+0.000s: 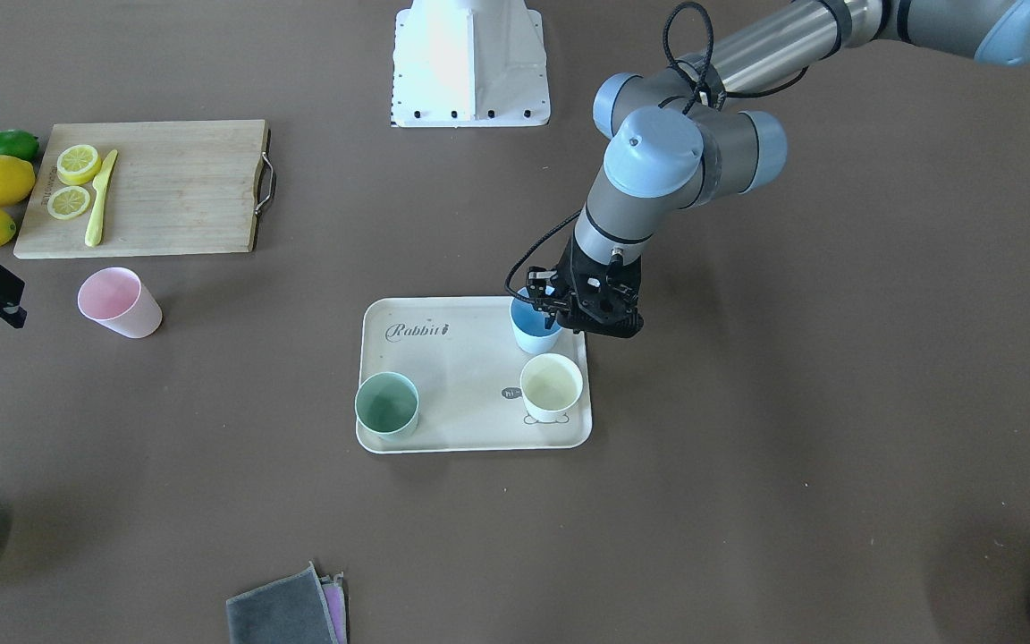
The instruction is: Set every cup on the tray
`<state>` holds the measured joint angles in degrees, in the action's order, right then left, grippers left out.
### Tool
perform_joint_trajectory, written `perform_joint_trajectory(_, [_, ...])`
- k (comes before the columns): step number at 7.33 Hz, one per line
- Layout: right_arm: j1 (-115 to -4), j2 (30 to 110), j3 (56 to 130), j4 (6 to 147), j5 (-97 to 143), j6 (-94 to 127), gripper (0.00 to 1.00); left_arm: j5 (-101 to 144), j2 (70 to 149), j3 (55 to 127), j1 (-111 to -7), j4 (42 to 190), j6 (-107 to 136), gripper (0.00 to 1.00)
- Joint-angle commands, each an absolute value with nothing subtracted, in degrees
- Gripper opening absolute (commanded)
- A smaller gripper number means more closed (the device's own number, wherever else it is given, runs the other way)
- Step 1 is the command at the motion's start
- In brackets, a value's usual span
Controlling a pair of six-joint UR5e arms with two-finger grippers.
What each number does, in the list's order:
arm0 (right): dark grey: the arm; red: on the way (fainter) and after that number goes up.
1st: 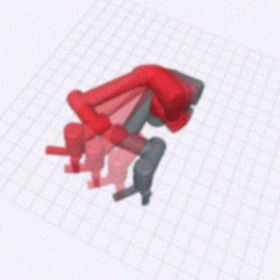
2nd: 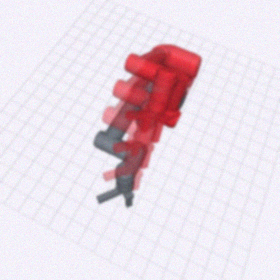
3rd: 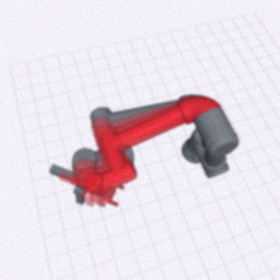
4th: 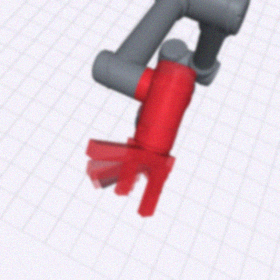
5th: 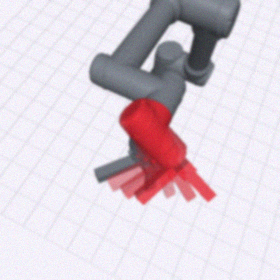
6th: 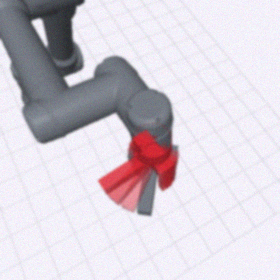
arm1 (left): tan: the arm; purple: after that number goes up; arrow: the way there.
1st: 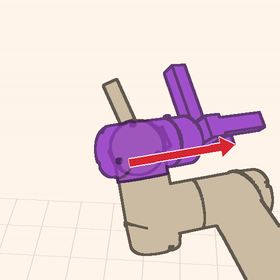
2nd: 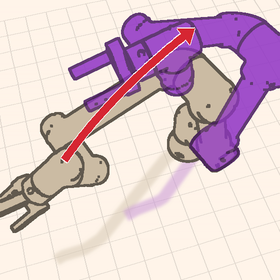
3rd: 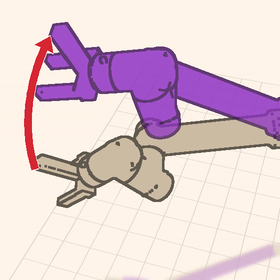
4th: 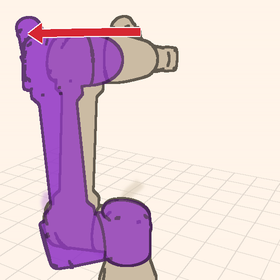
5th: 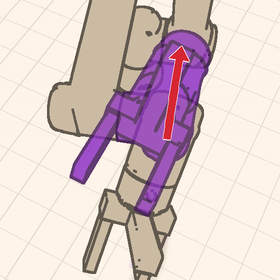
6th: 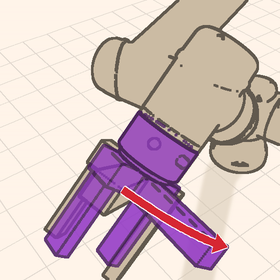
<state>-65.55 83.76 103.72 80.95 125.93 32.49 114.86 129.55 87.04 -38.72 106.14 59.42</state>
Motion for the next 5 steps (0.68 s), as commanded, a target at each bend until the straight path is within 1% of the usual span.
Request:
perform_joint_trajectory(1, [-65.5, 87.5, 106.4, 80.9, 125.8, 33.2, 1.00, 119.1, 129.1, 91.5, -44.5, 102.3, 58.4, 0.97])
perform_joint_trajectory(2, [-65.3, 89.3, 107.4, 80.8, 125.7, 33.9, 0.99, 123.3, 128.2, 94.1, -49.3, 97.8, 53.4, 0.97])
perform_joint_trajectory(3, [-63.9, 91.9, 107.5, 76.1, 125.7, 36.2, 0.99, 126.1, 125.9, 96.9, -53.9, 93.6, 46.1, 0.97])
perform_joint_trajectory(4, [-61.5, 95.1, 107.4, 68.0, 125.6, 41.5, 0.99, 127.3, 124.7, 97.5, -57.4, 91.2, 40.7, 0.97])
perform_joint_trajectory(5, [-57.5, 96.1, 107.3, 63.4, 124.6, 48.4, 0.99, 127.3, 123.2, 97.4, -59.5, 91.1, 36.8, 0.97])
